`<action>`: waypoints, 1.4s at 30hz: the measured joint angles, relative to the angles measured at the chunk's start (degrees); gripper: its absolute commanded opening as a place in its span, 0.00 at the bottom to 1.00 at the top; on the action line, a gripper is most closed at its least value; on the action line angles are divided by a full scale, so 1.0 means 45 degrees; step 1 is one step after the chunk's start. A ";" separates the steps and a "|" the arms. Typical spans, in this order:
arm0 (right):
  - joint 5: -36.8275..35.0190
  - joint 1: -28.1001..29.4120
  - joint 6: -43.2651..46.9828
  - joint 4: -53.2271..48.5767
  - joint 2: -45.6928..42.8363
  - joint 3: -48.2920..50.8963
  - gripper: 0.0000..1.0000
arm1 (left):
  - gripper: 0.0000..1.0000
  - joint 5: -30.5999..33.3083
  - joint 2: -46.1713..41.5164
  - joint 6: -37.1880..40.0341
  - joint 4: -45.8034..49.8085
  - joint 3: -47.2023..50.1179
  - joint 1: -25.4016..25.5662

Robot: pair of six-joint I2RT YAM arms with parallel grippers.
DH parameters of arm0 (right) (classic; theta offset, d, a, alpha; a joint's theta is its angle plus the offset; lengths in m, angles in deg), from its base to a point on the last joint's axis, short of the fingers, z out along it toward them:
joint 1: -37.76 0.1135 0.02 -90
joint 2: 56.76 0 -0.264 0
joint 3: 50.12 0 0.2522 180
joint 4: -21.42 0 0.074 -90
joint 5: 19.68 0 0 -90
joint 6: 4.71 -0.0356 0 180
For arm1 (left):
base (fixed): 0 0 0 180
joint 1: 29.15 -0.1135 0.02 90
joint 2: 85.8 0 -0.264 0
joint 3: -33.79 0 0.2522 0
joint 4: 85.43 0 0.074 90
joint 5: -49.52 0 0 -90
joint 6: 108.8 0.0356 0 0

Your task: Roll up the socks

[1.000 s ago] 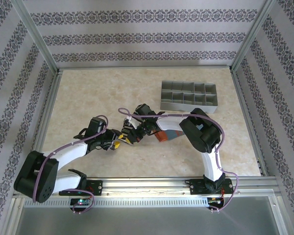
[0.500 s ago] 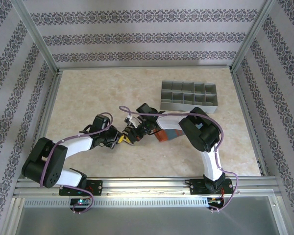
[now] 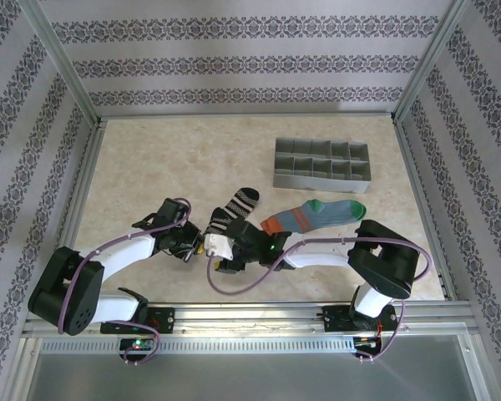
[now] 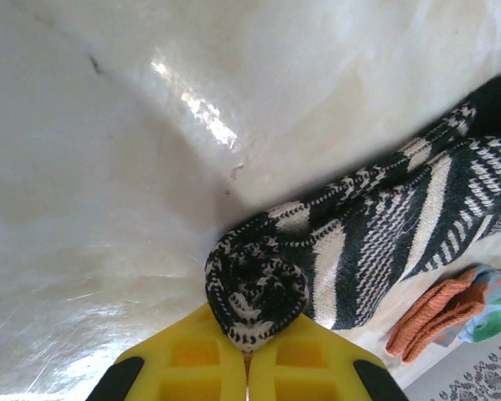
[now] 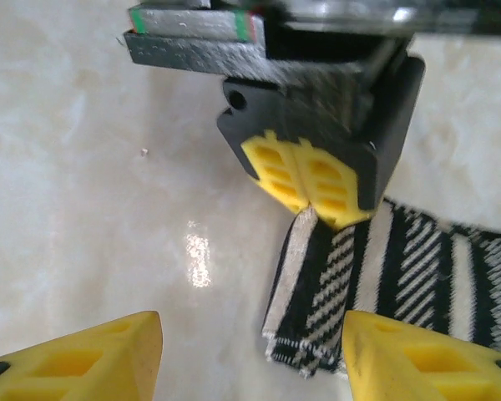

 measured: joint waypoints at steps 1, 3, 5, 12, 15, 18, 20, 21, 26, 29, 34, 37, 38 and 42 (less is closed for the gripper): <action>-0.0583 0.0248 0.0321 0.0219 0.0102 0.0000 0.57 | 0.00 0.0000 0.0000 0.0000 0.0044 -0.0019 0.0010; -0.1826 0.0670 0.1069 0.0573 0.0563 -0.0087 0.55 | 0.00 -0.0010 0.0019 0.0000 0.0131 -0.0053 0.0010; -0.2662 0.0874 0.1627 0.0699 0.1137 -0.0311 0.52 | 0.00 -0.0010 0.0073 0.0000 0.0194 -0.0117 0.0010; -0.4167 0.0947 0.2783 0.0952 0.2414 -0.0962 0.27 | 0.00 -0.0058 0.0219 0.0000 0.0253 -0.0233 0.0010; -0.4439 0.0952 0.2861 0.0928 0.2671 -0.1156 0.08 | 0.00 0.0005 0.0219 0.0000 0.0253 -0.0248 0.0010; -0.4449 0.0942 0.2603 0.0801 0.2696 -0.1224 0.00 | 0.12 0.0121 0.0185 0.0000 0.0248 -0.0253 0.0000; -0.4119 0.0840 0.2220 0.0665 0.2691 -0.1273 0.00 | 0.29 0.0175 0.0063 -0.0073 0.0301 -0.0253 0.0000; -0.3813 0.0704 0.1977 0.0597 0.2671 -0.1297 0.00 | 0.36 0.0180 -0.0049 -0.0121 0.0398 -0.0243 -0.0005; -0.0874 -0.0495 0.0588 0.0233 0.2361 -0.1341 0.00 | 0.57 0.0457 -0.0821 -0.0350 0.0753 -0.0243 -0.0325; 0.0986 -0.1506 -0.0491 -0.0073 0.2351 -0.1350 0.00 | 0.57 0.0359 -0.1287 -0.0321 0.0801 -0.0243 -0.0481; 0.3784 -0.2934 -0.1948 -0.0248 0.2463 -0.1355 0.00 | 0.52 -0.0044 -0.1370 -0.0311 0.0534 -0.0189 -0.0481; 0.5085 -0.3449 -0.2565 -0.0248 0.2720 -0.1472 0.00 | 0.52 -0.0267 -0.1195 -0.0321 0.0170 -0.0136 -0.0476; 0.5489 -0.3604 -0.2778 -0.0243 0.2812 -0.1515 0.00 | 0.52 -0.0330 -0.1098 -0.0321 -0.0024 -0.0097 -0.0471; 0.6756 -0.4099 -0.3390 -0.0442 0.3196 -0.1826 0.00 | 0.51 -0.0359 -0.0597 -0.0427 -0.0976 0.0112 -0.0369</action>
